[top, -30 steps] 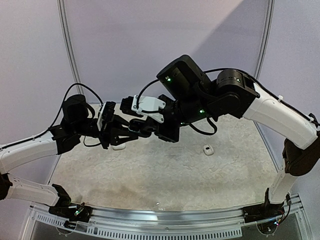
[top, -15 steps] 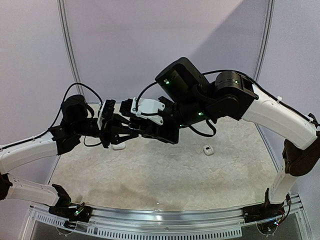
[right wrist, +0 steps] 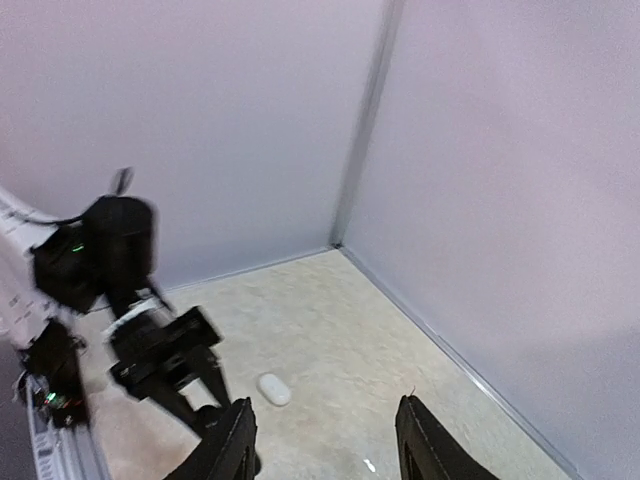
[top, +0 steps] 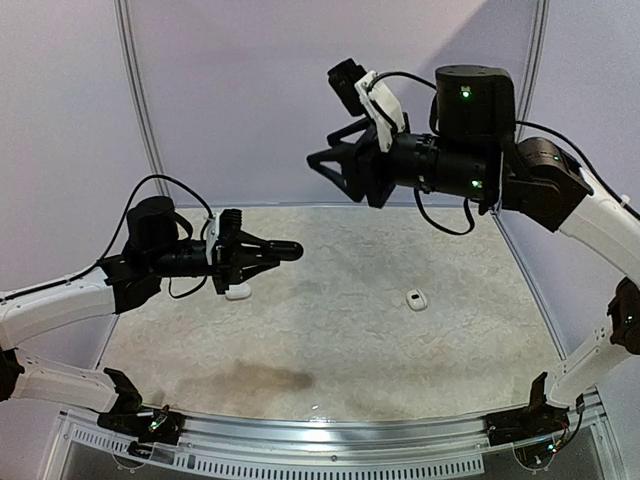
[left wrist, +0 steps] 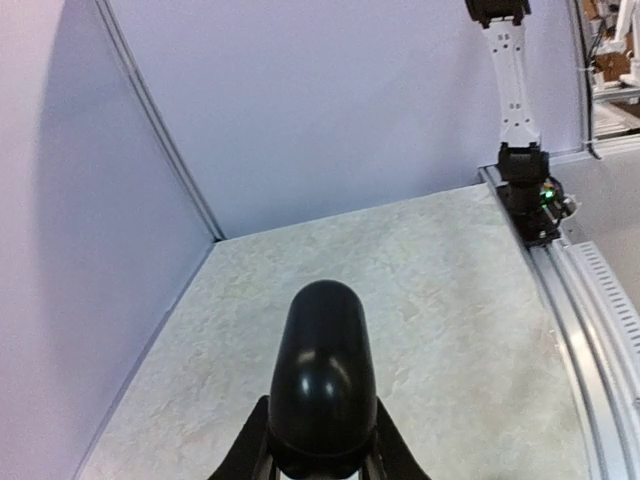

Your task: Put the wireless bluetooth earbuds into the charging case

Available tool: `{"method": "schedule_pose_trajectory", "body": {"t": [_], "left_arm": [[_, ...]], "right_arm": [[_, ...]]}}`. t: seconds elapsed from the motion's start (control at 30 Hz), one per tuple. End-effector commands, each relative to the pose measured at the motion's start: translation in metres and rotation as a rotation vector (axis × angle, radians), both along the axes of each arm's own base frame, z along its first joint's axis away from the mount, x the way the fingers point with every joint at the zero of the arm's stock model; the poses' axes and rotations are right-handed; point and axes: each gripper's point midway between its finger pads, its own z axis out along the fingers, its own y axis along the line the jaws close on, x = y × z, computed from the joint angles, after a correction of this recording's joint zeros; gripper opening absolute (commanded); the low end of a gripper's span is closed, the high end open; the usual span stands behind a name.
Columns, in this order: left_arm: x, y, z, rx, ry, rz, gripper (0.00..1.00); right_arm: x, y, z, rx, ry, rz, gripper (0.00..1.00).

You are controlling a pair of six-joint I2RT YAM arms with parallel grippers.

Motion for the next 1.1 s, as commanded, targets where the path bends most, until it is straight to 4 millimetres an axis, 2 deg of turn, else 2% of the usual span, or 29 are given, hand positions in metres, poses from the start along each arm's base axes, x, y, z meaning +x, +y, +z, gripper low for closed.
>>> {"method": "schedule_pose_trajectory", "body": {"t": [0.0, 0.03, 0.1, 0.27, 0.33, 0.4, 0.5, 0.6, 0.63, 0.67, 0.73, 0.77, 0.8, 0.83, 0.87, 0.9, 0.97, 1.07], "left_arm": [[0.02, 0.005, 0.021, 0.005, -0.18, 0.123, 0.0], [0.019, 0.005, 0.024, -0.009, -0.169, 0.122, 0.0], [0.013, 0.003, 0.027, -0.032, -0.113, 0.092, 0.0], [0.013, 0.0, 0.031, -0.087, 0.076, 0.092, 0.0], [0.016, 0.0, 0.036, -0.102, 0.106, 0.108, 0.0], [0.019, 0.0, 0.043, -0.12, 0.129, 0.119, 0.0], [0.024, 0.0, 0.045, -0.132, 0.214, 0.144, 0.0], [0.033, 0.002, 0.023, -0.064, 0.34, 0.205, 0.0], [0.037, 0.005, 0.012, -0.022, 0.384, 0.235, 0.0], [0.04, 0.008, -0.004, 0.045, 0.442, 0.267, 0.0], [0.045, 0.017, -0.035, 0.201, 0.522, 0.324, 0.0], [0.046, 0.023, -0.05, 0.289, 0.564, 0.344, 0.0], [0.048, 0.029, -0.063, 0.371, 0.608, 0.353, 0.0], [0.044, 0.036, -0.076, 0.465, 0.679, 0.351, 0.0], [0.042, 0.043, -0.093, 0.545, 0.752, 0.35, 0.0], [0.044, 0.046, -0.102, 0.594, 0.822, 0.34, 0.0], [0.054, 0.047, -0.111, 0.632, 0.96, 0.329, 0.0], [0.073, 0.039, -0.14, 0.662, 1.188, 0.321, 0.0]], "right_arm": [[0.074, 0.006, -0.056, -0.024, 0.122, -0.422, 0.49], [0.082, 0.006, -0.061, -0.027, 0.131, -0.472, 0.49], [0.089, 0.022, -0.083, -0.017, 0.18, -0.496, 0.49], [0.085, 0.047, -0.113, 0.003, 0.215, -0.545, 0.48], [0.079, 0.057, -0.133, -0.022, 0.241, -0.548, 0.48], [0.077, 0.06, -0.157, -0.059, 0.29, -0.56, 0.48], [0.083, 0.048, -0.179, -0.063, 0.353, -0.622, 0.49], [0.11, 0.008, -0.178, 0.0, 0.424, -0.706, 0.52], [0.12, -0.012, -0.171, 0.037, 0.45, -0.73, 0.55], [0.131, -0.03, -0.178, 0.046, 0.489, -0.753, 0.6], [0.146, -0.069, -0.182, 0.093, 0.579, -0.765, 0.75], [0.15, -0.085, -0.194, 0.093, 0.616, -0.786, 0.89], [0.153, -0.104, -0.2, 0.099, 0.636, -0.822, 0.98], [0.152, -0.124, -0.219, 0.055, 0.646, -0.875, 0.99], [0.152, -0.141, -0.219, 0.058, 0.644, -0.907, 0.99], [0.15, -0.156, -0.231, 0.037, 0.659, -0.94, 0.99], [0.142, -0.183, -0.252, 0.007, 0.696, -0.992, 0.99], [0.131, -0.203, -0.274, -0.023, 0.716, -1.031, 0.99]]}}
